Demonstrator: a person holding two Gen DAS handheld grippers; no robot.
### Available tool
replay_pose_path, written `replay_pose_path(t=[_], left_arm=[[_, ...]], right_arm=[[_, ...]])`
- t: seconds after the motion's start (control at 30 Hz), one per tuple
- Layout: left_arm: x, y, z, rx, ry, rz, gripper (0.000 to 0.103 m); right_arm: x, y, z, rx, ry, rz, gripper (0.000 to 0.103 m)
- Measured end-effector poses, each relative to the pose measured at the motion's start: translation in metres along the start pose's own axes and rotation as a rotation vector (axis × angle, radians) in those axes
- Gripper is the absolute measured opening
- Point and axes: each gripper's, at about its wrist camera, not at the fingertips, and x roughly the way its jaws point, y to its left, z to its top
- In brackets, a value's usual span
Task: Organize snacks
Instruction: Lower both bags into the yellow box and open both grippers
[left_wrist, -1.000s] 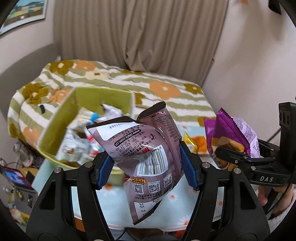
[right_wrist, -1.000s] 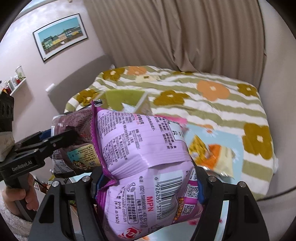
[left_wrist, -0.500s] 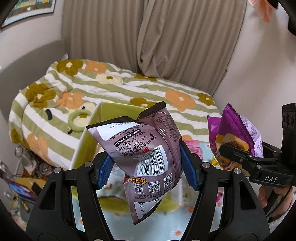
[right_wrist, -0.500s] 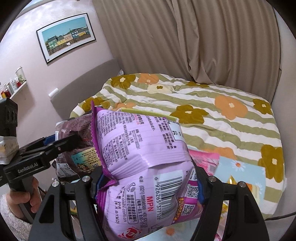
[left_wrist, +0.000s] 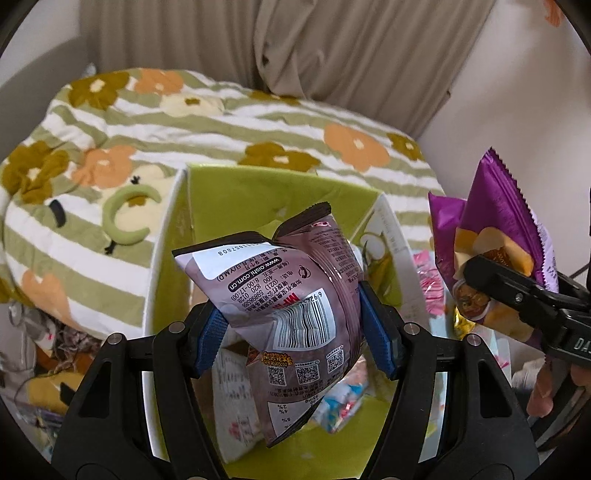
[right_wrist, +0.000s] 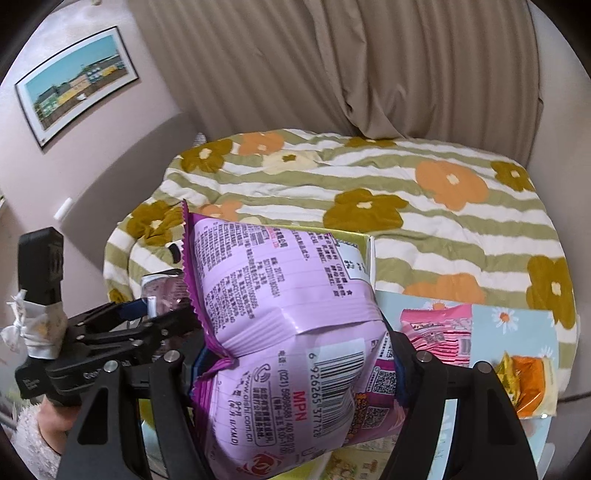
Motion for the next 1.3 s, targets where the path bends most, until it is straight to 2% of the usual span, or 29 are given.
replay_pose_path(t=[0.03, 0.07, 0.1, 0.17, 0.67, 0.97, 1.03, 1.07, 1.13, 1.2, 1.3], left_arm=[[0.005, 0.001, 0.001, 0.004, 0.012, 0.002, 0.067], [0.009, 0.002, 0.001, 0.007, 0.022, 0.006, 0.074], [0.012, 0.003, 0.0, 0.009, 0.033, 0.013, 0.088], [0.014, 0.005, -0.003, 0.004, 0.031, 0.016, 0.099], [-0.015, 0.012, -0.023, -0.065, 0.014, 0.072, 0.099], [-0.014, 0.014, -0.023, -0.088, 0.011, 0.098, 0.099], [-0.012, 0.013, -0.023, -0.086, 0.014, 0.107, 0.099], [-0.011, 0.013, -0.023, -0.084, 0.016, 0.111, 0.099], [-0.01, 0.012, -0.025, -0.08, 0.018, 0.119, 0.099], [-0.008, 0.012, -0.027, -0.08, 0.023, 0.123, 0.099], [-0.007, 0.012, -0.028, -0.083, 0.029, 0.123, 0.1]], right_arm=[[0.004, 0.001, 0.001, 0.006, 0.005, -0.005, 0.069], [0.008, 0.003, 0.001, 0.014, 0.016, -0.011, 0.069], [0.012, 0.003, 0.002, 0.017, 0.023, -0.014, 0.069], [0.017, 0.006, 0.003, 0.017, 0.034, -0.021, 0.069], [0.039, 0.015, 0.027, -0.069, 0.062, 0.003, 0.07], [0.076, 0.023, 0.044, -0.143, 0.108, 0.006, 0.071], [0.084, 0.023, 0.045, -0.145, 0.11, 0.016, 0.077], [0.086, 0.023, 0.046, -0.142, 0.105, 0.016, 0.087], [0.085, 0.02, 0.045, -0.136, 0.071, 0.025, 0.098], [0.08, 0.017, 0.04, -0.131, 0.034, 0.035, 0.099], [0.075, 0.014, 0.034, -0.122, 0.026, 0.036, 0.099]])
